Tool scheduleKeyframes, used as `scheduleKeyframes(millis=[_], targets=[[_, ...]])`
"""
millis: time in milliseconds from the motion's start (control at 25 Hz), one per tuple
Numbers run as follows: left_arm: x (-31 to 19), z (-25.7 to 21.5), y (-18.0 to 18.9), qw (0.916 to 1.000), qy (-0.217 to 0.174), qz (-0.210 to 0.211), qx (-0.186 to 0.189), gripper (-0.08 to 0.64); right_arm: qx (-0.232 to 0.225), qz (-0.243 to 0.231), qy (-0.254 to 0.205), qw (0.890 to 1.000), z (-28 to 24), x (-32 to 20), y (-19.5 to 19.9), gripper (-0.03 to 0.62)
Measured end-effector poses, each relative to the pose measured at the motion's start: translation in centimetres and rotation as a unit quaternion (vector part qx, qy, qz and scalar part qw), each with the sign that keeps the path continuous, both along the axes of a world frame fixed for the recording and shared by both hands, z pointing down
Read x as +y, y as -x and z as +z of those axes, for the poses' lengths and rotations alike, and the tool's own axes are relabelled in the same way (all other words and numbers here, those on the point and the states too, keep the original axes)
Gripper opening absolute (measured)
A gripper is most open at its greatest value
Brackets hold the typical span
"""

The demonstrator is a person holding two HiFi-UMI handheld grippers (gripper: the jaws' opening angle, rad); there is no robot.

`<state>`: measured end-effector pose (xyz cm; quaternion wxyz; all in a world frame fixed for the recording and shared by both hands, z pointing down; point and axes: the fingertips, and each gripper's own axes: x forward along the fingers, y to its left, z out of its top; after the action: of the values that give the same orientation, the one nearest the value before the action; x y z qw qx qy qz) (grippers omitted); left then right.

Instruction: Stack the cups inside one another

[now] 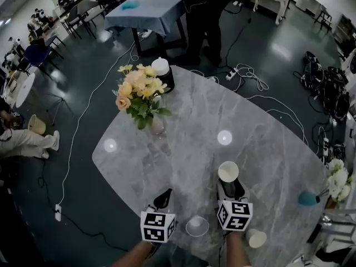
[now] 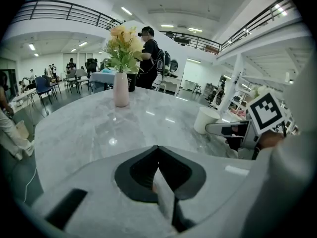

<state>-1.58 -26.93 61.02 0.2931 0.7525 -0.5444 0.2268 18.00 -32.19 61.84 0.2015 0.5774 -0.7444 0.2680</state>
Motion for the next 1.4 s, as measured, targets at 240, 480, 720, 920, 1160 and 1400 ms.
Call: scheduleKeyframes(millis=[240, 480, 720, 920, 1160, 1400], targets=[[-0.1, 0.8, 0.2, 1.0, 0.009, -0.003, -0.001, -0.005, 0.009, -0.014, 0.002, 1.0, 0.5, -0.9, 0.4, 0.219], [-0.5, 1.3, 0.4, 0.9998, 0.013, -0.011, 0.003, -0.005, 0.009, -0.019, 0.0, 1.0, 1.0, -1.6, 0.8, 0.219], [-0.9, 1.4, 0.4, 0.9998, 0.012, -0.014, 0.005, -0.005, 0.011, -0.013, -0.005, 1.0, 1.0, -2.1, 0.7, 0.218], [-0.9, 1.3, 0.3, 0.9998, 0.013, -0.014, 0.008, -0.005, 0.006, -0.008, -0.009, 1.0, 0.6, -2.1, 0.4, 0.218], [-0.5, 1.1, 0.5, 0.9998, 0.012, -0.011, 0.009, -0.005, 0.005, -0.001, -0.015, 1.0, 0.0, -1.6, 0.2, 0.218], [0.2, 0.1, 0.4, 0.9999, 0.004, -0.003, 0.015, -0.005, 0.009, 0.007, -0.02, 1.0, -1.5, -0.2, -0.1, 0.218]])
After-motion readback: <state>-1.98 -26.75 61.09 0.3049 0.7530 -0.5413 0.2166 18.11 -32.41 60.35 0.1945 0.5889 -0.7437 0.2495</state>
